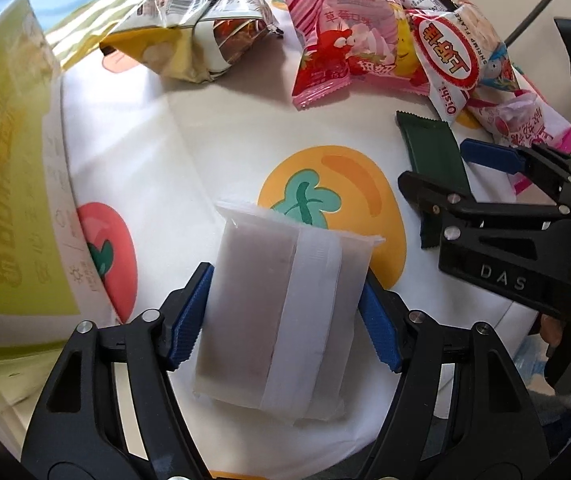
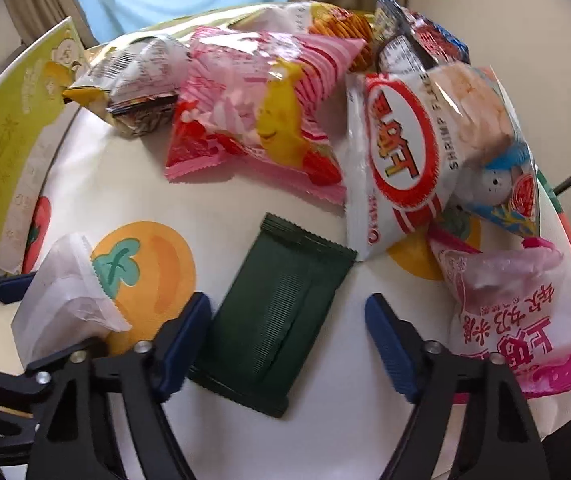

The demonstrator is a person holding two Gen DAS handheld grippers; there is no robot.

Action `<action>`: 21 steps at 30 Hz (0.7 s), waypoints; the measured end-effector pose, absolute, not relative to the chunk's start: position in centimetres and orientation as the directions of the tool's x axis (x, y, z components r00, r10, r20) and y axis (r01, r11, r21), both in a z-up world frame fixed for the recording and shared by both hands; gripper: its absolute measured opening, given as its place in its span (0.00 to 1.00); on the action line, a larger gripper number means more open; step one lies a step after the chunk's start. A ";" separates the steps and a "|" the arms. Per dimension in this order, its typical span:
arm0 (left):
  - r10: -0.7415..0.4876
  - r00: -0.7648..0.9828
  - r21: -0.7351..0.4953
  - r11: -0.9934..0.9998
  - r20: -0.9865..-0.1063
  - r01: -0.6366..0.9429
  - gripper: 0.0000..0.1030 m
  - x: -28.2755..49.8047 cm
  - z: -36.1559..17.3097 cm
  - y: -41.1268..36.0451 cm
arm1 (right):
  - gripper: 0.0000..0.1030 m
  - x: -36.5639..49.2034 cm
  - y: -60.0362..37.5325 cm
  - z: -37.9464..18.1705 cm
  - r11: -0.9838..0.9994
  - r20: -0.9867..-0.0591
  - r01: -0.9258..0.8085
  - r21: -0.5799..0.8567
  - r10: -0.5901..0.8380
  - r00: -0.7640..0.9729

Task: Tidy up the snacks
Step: 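Lift the white paper packet with the left tool while the right tool grasps the dark green packet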

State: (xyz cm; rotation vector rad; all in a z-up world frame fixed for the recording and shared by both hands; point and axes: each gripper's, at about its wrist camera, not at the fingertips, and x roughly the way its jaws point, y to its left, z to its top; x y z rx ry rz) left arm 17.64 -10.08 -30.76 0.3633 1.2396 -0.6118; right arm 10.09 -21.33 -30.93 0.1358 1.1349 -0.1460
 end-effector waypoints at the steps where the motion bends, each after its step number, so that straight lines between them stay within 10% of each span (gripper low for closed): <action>1: -0.236 0.197 -0.069 0.787 -0.952 0.613 0.62 17.3 -30.4 -10.2 | 0.64 10.3 -20.8 -30.9 0.982 -0.907 0.188 0.036 -0.047 0.418; 4: -0.233 0.199 -0.066 0.789 -0.952 0.610 0.60 17.3 -30.3 -10.3 | 0.48 9.8 -20.4 -30.3 0.982 -0.897 0.187 0.038 -0.049 0.440; 21: -0.308 0.408 -0.099 0.883 -0.859 0.459 0.59 15.3 -16.8 -9.6 | 0.46 9.9 -21.6 -19.4 0.991 -0.806 0.068 0.118 0.056 0.589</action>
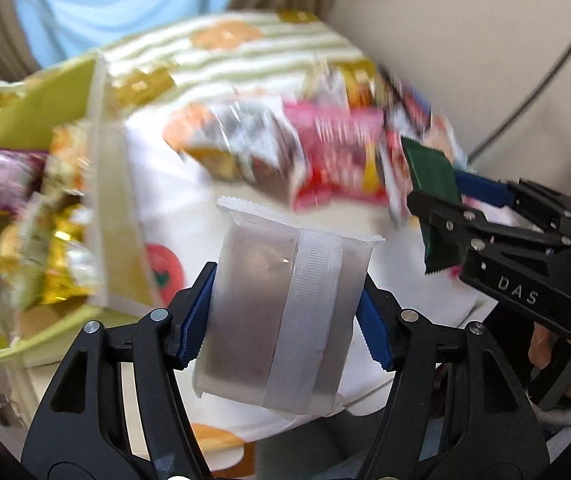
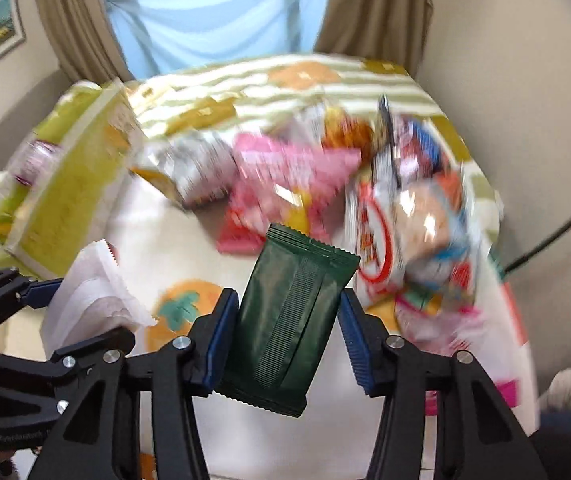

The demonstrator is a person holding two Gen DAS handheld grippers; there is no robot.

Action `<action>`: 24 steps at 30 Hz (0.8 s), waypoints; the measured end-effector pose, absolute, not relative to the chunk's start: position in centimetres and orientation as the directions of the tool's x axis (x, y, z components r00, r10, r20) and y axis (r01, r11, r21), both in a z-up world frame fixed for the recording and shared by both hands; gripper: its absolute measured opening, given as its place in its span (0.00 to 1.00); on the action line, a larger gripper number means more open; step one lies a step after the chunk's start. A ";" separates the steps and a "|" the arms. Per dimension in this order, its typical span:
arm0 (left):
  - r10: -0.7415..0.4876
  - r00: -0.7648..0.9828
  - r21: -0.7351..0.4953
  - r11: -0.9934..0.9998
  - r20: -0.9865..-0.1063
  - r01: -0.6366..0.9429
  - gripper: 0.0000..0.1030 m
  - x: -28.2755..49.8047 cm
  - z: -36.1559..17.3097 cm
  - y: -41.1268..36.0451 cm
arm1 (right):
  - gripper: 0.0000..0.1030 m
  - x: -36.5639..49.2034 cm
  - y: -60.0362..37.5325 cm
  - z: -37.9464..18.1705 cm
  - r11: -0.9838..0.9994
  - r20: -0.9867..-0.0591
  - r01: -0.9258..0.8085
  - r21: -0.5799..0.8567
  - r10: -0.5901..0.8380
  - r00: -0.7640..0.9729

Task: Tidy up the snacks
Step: 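Lift the white paper packet with the left tool while the right tool grasps the dark green packet, then carry both packets over the box and release them inside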

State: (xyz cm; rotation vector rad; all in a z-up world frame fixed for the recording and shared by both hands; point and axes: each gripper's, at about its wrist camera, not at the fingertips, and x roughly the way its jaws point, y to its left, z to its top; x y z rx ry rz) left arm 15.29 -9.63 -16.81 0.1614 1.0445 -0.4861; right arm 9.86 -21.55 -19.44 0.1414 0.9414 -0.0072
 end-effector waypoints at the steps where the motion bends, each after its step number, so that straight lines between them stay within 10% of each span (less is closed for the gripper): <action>1: -0.305 0.439 -0.095 0.893 -0.845 0.439 0.59 15.3 -15.5 -9.0 | 0.45 10.0 -21.4 -18.0 0.992 -0.795 0.043 0.118 0.068 0.603; 12: -0.215 0.638 -0.070 0.967 -0.739 0.244 0.59 18.0 -6.5 2.5 | 0.46 13.7 -14.3 -9.2 0.955 -0.689 -0.222 0.199 0.297 0.661; 24: -0.160 0.543 -0.095 0.985 -0.825 0.146 0.59 23.7 -11.9 15.1 | 0.46 18.3 -2.1 -10.3 0.931 -0.694 -0.292 0.219 0.359 0.624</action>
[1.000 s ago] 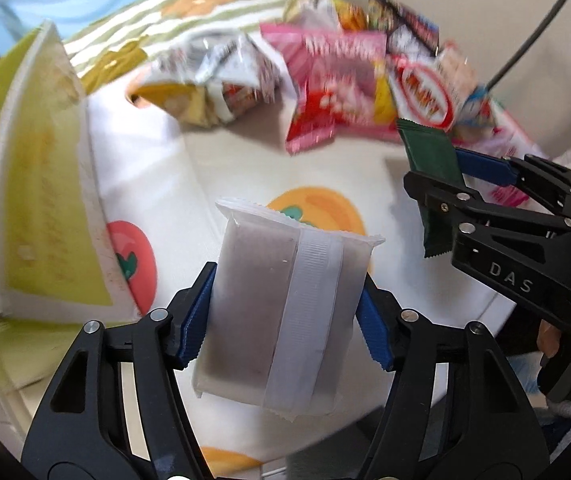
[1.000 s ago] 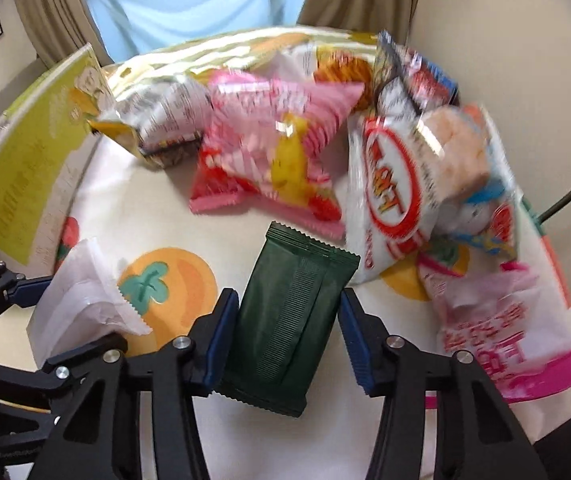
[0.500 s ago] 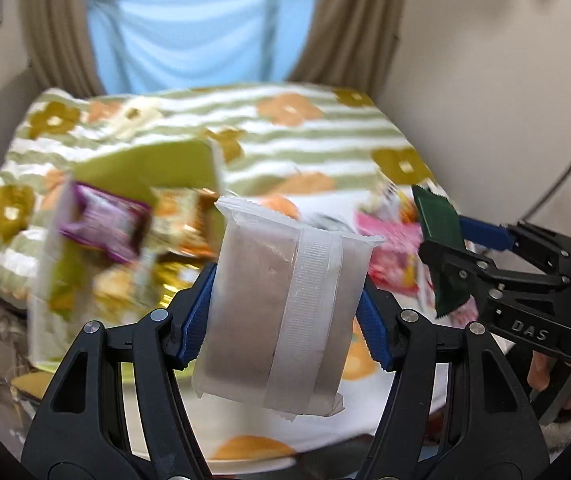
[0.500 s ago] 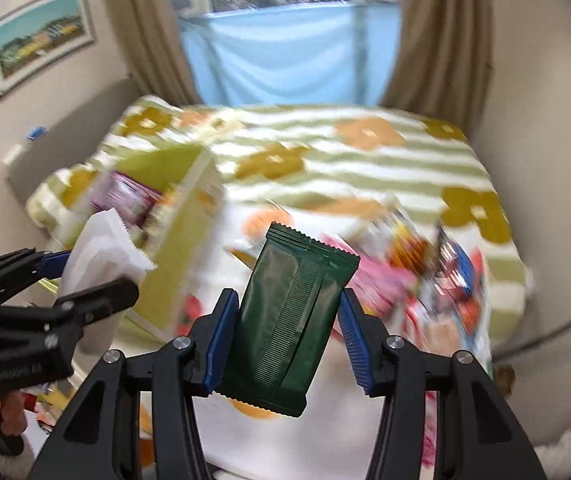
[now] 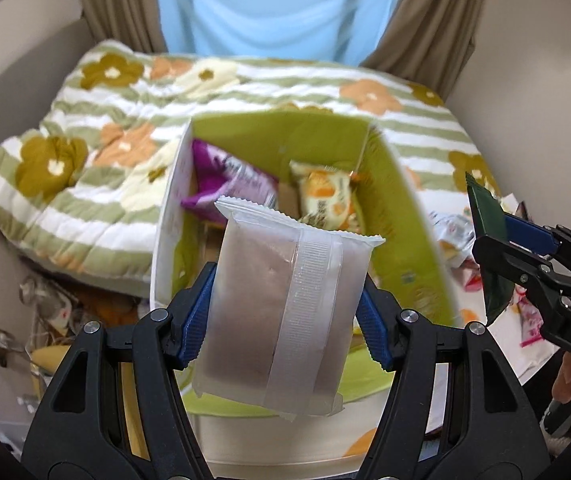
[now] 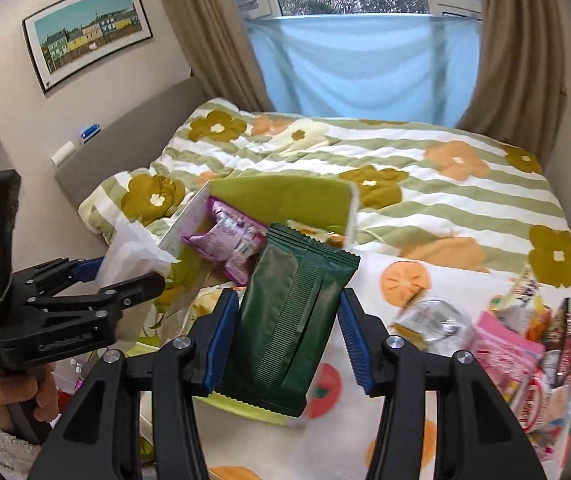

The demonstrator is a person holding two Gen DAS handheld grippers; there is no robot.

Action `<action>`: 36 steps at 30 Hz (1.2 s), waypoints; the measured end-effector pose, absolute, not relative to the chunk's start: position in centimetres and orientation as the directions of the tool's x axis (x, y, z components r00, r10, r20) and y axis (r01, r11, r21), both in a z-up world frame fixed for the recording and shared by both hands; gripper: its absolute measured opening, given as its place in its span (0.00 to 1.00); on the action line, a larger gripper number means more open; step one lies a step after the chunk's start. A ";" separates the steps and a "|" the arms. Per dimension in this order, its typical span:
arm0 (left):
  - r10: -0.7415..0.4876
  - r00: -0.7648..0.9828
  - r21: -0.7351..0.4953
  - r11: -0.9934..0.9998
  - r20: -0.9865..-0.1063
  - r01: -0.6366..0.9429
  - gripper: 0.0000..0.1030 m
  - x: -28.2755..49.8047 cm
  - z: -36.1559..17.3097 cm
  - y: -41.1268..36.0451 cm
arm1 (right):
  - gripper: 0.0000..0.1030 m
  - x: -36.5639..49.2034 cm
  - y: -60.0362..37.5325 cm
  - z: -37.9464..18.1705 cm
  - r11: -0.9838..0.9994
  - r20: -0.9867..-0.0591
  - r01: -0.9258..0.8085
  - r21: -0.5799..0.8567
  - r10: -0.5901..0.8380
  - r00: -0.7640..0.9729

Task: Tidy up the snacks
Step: 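Carry both packets over the box and release them inside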

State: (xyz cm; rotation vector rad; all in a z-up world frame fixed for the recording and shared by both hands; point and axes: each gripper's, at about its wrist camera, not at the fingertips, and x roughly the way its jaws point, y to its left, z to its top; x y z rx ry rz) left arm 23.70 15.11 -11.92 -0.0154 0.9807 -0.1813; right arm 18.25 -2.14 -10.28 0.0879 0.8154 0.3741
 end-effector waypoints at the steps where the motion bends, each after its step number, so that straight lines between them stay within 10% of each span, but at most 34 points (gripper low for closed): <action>1: -0.171 0.526 -0.105 0.983 -0.833 0.153 0.60 24.1 -12.8 15.5 | 0.46 18.5 -1.3 -10.8 0.933 -0.704 -0.288 0.214 0.352 0.616; 5: -0.202 0.474 -0.125 0.974 -0.857 0.189 0.63 24.9 -14.9 16.1 | 0.46 19.2 0.8 -12.4 0.941 -0.736 -0.270 0.204 0.329 0.591; 9: -0.216 0.478 -0.125 0.969 -0.852 0.215 0.95 24.7 -15.8 16.9 | 0.46 19.3 1.6 -13.2 0.953 -0.759 -0.243 0.182 0.294 0.581; 29: -0.154 0.494 -0.101 0.986 -0.856 0.132 0.95 23.9 -15.6 19.2 | 0.46 22.3 3.5 -17.3 0.935 -0.829 -0.324 0.141 0.291 0.478; 32: -0.141 0.490 -0.096 0.989 -0.860 0.116 0.95 24.2 -15.6 19.3 | 0.72 22.3 3.7 -17.8 0.923 -0.823 -0.347 0.167 0.324 0.467; 33: -0.142 0.491 -0.099 0.989 -0.859 0.113 0.95 24.1 -15.6 19.3 | 0.96 22.3 3.7 -17.9 0.918 -0.819 -0.354 0.179 0.338 0.463; 36: -0.137 0.495 -0.096 0.990 -0.858 0.106 0.95 23.9 -15.4 19.2 | 1.00 21.9 3.6 -18.0 0.908 -0.810 -0.370 0.197 0.364 0.460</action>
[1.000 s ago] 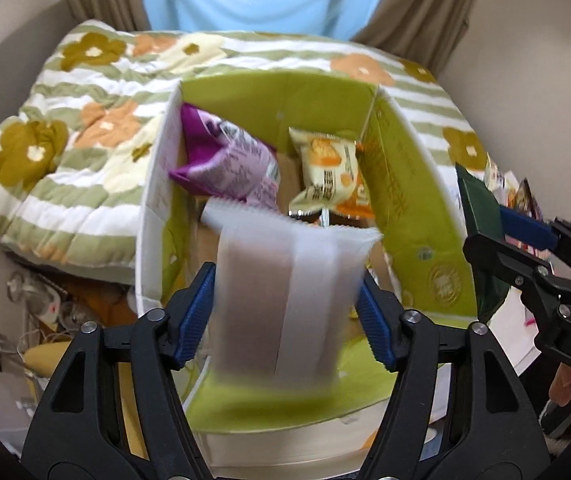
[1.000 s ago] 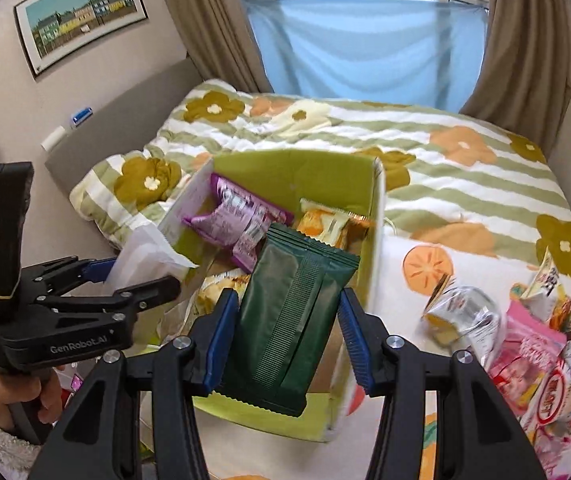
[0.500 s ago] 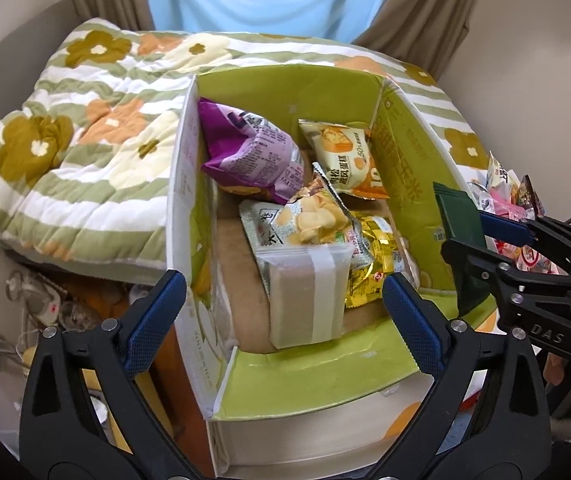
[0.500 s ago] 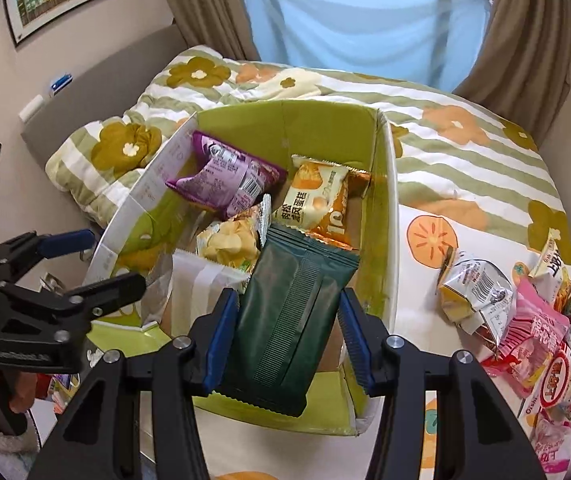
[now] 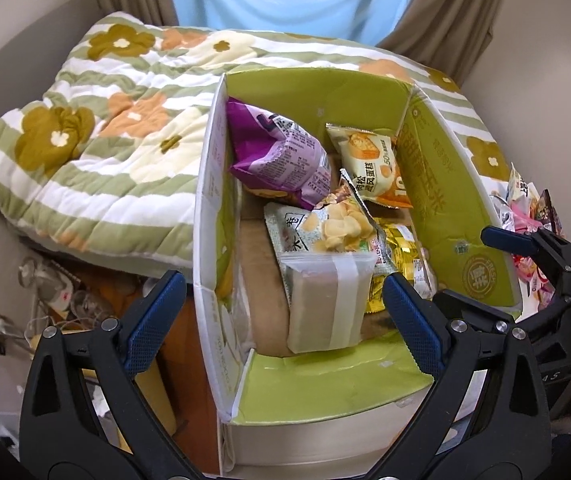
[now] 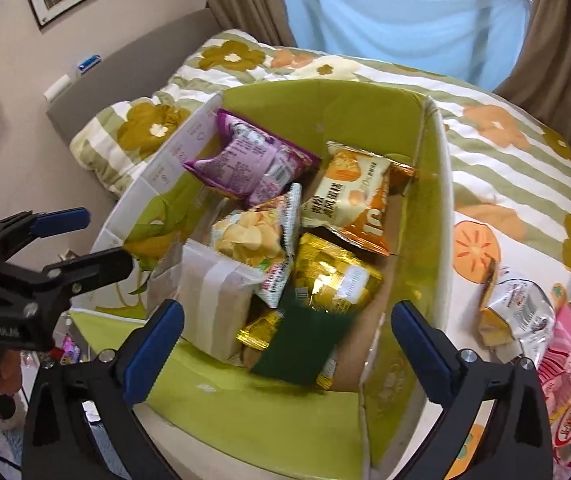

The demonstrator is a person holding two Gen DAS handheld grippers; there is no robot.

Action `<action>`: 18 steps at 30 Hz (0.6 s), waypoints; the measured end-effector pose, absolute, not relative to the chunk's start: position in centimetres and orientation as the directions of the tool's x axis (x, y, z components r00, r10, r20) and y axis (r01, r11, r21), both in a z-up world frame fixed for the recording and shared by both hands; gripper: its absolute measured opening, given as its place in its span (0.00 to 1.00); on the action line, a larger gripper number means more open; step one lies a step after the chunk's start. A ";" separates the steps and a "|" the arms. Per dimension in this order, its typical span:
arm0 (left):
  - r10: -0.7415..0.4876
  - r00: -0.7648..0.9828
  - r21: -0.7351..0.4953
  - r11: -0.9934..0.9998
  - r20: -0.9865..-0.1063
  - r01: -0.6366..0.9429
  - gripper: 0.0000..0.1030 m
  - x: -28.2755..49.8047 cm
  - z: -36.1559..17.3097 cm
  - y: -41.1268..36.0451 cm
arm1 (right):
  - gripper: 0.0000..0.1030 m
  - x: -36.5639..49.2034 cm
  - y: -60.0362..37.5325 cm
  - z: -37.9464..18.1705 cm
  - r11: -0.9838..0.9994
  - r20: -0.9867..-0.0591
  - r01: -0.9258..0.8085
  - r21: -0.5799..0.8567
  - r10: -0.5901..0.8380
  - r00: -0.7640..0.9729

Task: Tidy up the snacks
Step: 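Carry both packets over the box and release them inside, then grasp the silver chip bag with the left tool while the right tool grasps the pink cotton-candy bag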

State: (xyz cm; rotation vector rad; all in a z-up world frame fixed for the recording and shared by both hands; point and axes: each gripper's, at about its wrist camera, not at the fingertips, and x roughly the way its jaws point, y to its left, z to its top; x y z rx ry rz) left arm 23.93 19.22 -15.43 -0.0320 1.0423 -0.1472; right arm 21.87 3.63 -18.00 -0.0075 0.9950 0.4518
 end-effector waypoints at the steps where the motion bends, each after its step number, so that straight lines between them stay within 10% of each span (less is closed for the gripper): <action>1: -0.134 0.496 -0.093 0.990 -0.858 0.106 0.95 23.8 -15.4 19.2 | 1.00 21.7 3.6 -18.0 0.906 -0.808 -0.374 0.199 0.368 0.460; 18: -0.227 0.589 -0.105 0.966 -0.776 0.236 0.95 21.0 -11.0 15.6 | 1.00 17.0 0.7 -12.5 0.949 -0.723 -0.283 0.141 0.294 0.625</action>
